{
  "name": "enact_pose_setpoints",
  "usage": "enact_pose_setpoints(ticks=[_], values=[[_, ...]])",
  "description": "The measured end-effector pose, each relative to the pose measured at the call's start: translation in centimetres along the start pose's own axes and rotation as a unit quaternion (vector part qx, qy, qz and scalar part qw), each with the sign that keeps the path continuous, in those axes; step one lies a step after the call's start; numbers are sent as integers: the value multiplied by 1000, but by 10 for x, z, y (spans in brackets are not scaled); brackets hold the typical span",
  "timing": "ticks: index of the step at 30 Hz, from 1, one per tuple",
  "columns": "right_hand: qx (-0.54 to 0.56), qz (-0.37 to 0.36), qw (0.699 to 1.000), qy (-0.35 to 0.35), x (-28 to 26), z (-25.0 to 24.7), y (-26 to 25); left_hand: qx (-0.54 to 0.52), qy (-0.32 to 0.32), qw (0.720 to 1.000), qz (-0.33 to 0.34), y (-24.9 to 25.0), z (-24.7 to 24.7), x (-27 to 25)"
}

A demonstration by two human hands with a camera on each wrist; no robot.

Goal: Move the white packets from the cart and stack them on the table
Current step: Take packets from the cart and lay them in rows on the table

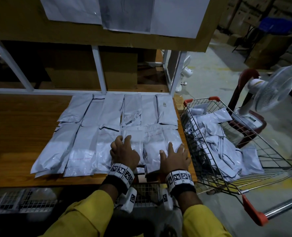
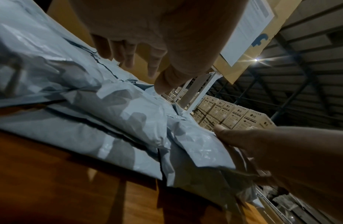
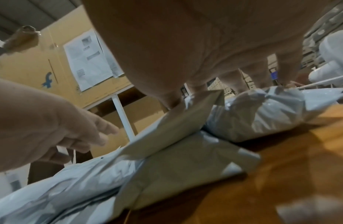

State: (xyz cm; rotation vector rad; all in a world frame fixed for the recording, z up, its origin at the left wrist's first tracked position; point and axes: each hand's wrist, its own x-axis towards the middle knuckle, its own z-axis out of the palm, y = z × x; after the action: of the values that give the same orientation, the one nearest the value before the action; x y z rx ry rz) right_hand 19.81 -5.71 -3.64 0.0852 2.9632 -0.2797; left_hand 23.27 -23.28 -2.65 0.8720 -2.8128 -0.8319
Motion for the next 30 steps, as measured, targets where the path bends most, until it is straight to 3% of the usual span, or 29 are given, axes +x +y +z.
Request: enact_pose_setpoints(ticks=[5, 8, 12, 15, 30], values=[[3, 9, 1000, 6, -5, 5, -1, 10, 11, 999, 28, 1, 0, -1], [-8, 8, 1000, 21, -8, 7, -3, 37, -24, 997, 58, 0, 2, -2], [-25, -83, 996, 29, -11, 13, -2, 117, -97, 980, 126, -9, 5, -2], [-30, -133, 991, 13, -12, 19, 3, 178, -136, 966, 128, -19, 9, -1], [-29, -119, 992, 18, -14, 23, -8, 172, -96, 973, 116, -23, 15, -6]])
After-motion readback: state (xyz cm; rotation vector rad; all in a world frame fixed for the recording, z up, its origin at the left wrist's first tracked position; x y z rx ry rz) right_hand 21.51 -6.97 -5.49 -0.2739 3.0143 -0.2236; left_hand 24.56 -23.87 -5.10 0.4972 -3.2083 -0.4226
